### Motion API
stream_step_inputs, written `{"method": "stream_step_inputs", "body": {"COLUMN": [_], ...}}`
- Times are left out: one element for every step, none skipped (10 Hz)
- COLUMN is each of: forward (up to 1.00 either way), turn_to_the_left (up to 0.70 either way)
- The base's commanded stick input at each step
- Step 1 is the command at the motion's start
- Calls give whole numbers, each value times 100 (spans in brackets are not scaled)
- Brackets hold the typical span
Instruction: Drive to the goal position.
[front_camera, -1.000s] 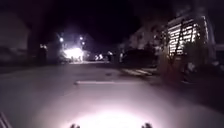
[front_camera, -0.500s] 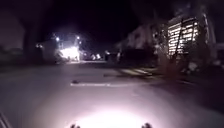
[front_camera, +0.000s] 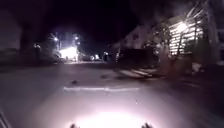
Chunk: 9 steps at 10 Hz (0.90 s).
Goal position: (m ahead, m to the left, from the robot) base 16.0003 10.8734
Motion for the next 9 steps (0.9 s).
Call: {"method": "stream_step_inputs", "body": {"forward": [60,60,60,60,60,60,60,60,60], "turn_to_the_left": [0,0,0,0,-8,-14,-15,-10,0]}}
